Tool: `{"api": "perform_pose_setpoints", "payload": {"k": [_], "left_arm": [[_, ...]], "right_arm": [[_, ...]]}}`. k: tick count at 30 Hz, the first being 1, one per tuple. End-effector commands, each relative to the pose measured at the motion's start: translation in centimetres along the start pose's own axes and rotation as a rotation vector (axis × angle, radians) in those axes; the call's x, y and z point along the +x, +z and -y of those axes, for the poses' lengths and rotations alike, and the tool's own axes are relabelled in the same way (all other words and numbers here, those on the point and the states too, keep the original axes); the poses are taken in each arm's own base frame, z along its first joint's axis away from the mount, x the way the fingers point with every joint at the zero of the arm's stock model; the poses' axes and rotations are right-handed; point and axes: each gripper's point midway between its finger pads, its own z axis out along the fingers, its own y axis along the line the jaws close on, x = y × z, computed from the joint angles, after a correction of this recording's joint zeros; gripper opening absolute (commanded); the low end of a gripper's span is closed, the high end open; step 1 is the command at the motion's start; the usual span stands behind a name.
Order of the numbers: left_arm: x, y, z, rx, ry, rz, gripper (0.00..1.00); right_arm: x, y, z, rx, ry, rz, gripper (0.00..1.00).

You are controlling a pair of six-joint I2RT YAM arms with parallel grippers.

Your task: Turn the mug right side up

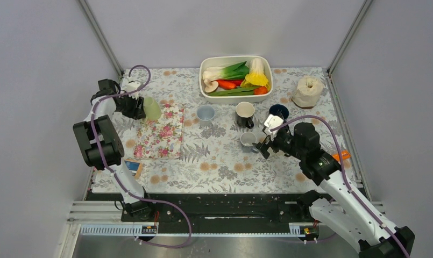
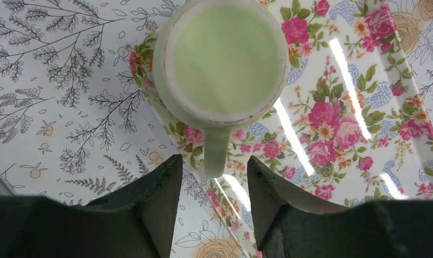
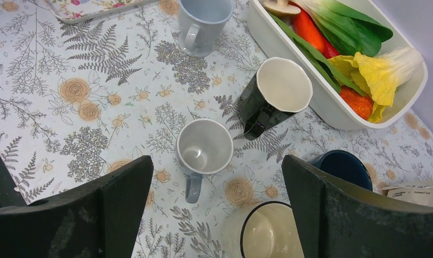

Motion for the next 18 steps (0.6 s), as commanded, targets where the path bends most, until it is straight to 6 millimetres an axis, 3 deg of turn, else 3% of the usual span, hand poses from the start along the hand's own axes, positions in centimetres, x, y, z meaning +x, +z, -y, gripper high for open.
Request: {"api": "perform_pose_setpoints", "payload": {"k": [1, 18], "left_arm": [[-2.92, -0.78, -0.67, 0.009, 0.056, 0.077, 0.49], [-2.24, 0.2, -0.36, 0.06, 0.032, 0.05, 0.38]], "right_arm": [[-1.3, -0.17, 0.29, -0.001, 0.018, 0.063, 0.99], [-1.3, -0.18, 0.34, -0.012, 0.048, 0.066, 0.99]]}}
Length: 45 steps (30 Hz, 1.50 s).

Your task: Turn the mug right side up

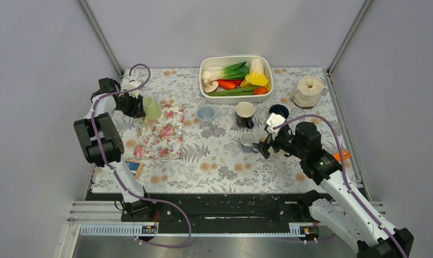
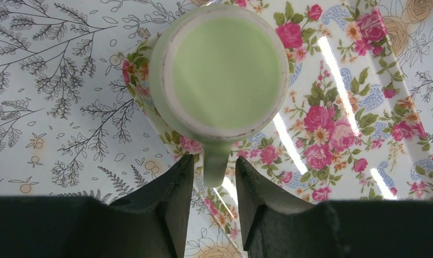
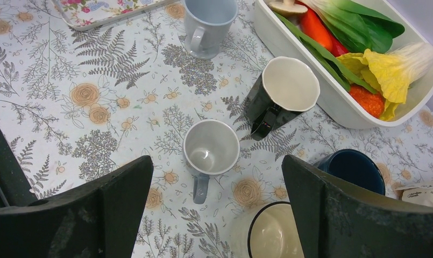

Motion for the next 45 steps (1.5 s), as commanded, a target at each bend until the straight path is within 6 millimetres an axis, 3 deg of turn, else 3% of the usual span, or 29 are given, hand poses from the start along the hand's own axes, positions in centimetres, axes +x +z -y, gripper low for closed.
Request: {"api": "perform_pose_setpoints", "payload": {"k": [1, 16, 19, 22, 26, 32, 41, 45], "left_arm": [[-1.7, -0.2, -0.3, 0.019, 0.036, 0.047, 0.37], [-2.0, 0.0, -0.4, 0.023, 0.023, 0.05, 0.21], [-1.8, 0.2, -0.4, 0.02, 0.024, 0.041, 0.14], [-1.7, 0.2, -0.4, 0.018, 0.024, 0.037, 0.0], [-2.1, -0.2, 0.1, 0.024, 0.018, 0.052, 0.0], [-5.7, -3.0, 2.9, 0.088, -0.01, 0.172, 0.0], [-13.4, -10.3, 9.7, 0.258, -0.098, 0.475, 0.0], [-16.1, -13.1, 11.8, 0.264, -0.079, 0.6, 0.0]], "right_arm": [[-1.4, 0.0, 0.3, 0.001, -0.004, 0.056, 1.0], [-1.3, 0.1, 0.1, -0.014, 0.017, 0.055, 0.99], [-1.3, 0.1, 0.0, -0.017, 0.016, 0.058, 0.99], [-1.4, 0.0, 0.1, -0.016, 0.018, 0.059, 0.99], [-1.4, 0.1, 0.0, -0.02, 0.022, 0.06, 0.99], [-2.4, 0.2, 0.0, -0.037, 0.054, 0.066, 0.99], [-5.0, 0.3, 0.4, -0.055, 0.093, 0.086, 0.99], [-6.6, 0.2, 0.7, -0.058, 0.106, 0.112, 0.98]]}}
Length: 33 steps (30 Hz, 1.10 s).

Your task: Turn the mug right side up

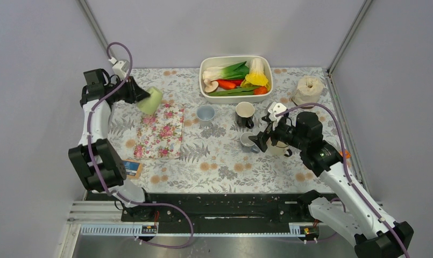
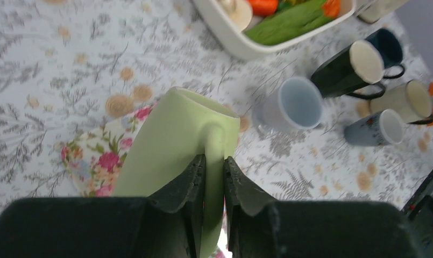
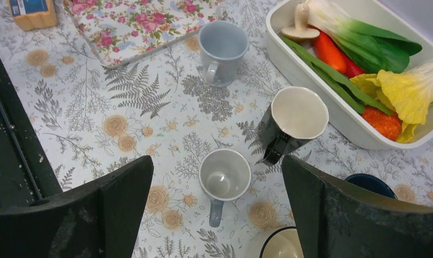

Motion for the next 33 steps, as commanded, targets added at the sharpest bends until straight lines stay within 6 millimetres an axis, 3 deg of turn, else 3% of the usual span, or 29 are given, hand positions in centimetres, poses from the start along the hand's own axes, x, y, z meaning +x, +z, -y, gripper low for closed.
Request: {"api": "perform_pose_setpoints", "payload": {"k": [1, 5, 13, 16, 20, 23, 33], "left_arm": [[-7.1, -2.3, 6.1, 0.126, 0.101, 0.237, 0.0], [-6.2, -2.0, 6.6, 0.105, 0.12, 0.21, 0.0], [-1.2, 0.5, 3.9, 0.098, 0.092, 0.086, 0.0], [0.0, 1.1, 4.4, 0.166, 0.051, 0.06, 0.0], [0.2, 0.9, 6.8, 0.272, 0.039, 0.066, 0.0], [-0.4, 0.6, 9.7, 0.359, 0.05, 0.074, 0.0], [-5.5, -1.0, 21.3, 0.707, 0.068, 0.176, 0.0]], "right_arm": [[-4.0, -0.4, 0.2, -0.01, 0.009, 0.081, 0.98], [-4.2, -0.3, 0.1, -0.021, 0.022, 0.092, 0.98], [-3.3, 0.2, -0.5, -0.042, 0.054, 0.097, 0.96], [-2.7, 0.4, -0.8, -0.057, 0.06, 0.094, 0.96], [-2.2, 1.1, -1.5, -0.11, 0.096, 0.073, 0.95], [-2.7, 1.8, -2.1, -0.165, 0.142, 0.073, 0.94], [-7.3, 5.9, -1.9, -0.306, 0.286, 0.186, 0.91]]}}
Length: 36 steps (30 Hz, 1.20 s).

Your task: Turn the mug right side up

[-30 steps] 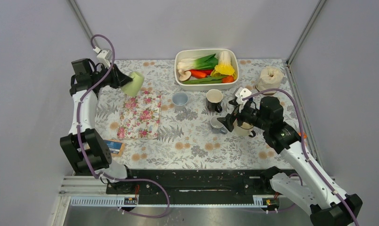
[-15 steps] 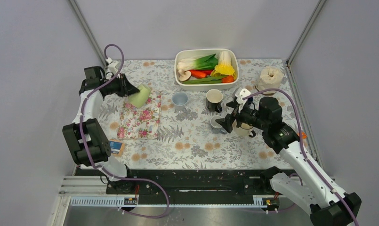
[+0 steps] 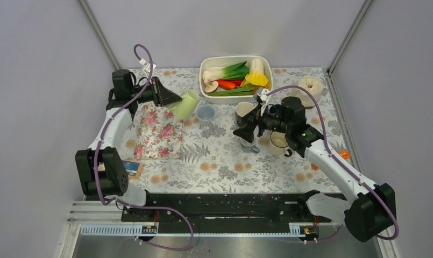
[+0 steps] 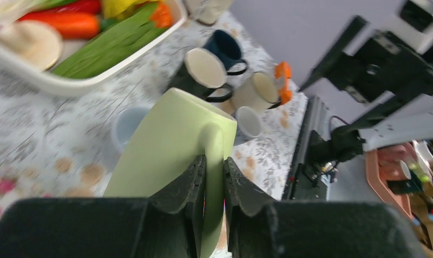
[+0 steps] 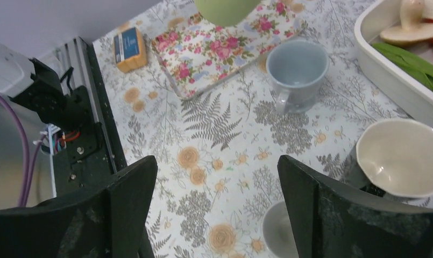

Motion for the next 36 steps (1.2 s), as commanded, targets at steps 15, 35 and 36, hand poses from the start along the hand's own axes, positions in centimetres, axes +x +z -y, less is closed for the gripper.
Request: {"api": "perform_pose_setpoints", "payload": {"k": [15, 35, 36], "left_arm": [[-2.9, 1.7, 19.7, 0.622, 0.141, 0.075, 0.0], [0.1, 5.1, 18.0, 0.34, 0.267, 0.095, 0.0], [0.4, 5.2, 18.0, 0.342, 0.269, 0.085, 0.0]], "right_arm": [[-8.1, 1.8, -2.8, -0.264, -0.243, 0.343, 0.99], [-4.9, 0.9, -4.0, -0.325, -0.485, 0.266, 0.99], [-4.8, 0.8, -4.2, -0.33, -0.487, 0.26, 0.99]]}}
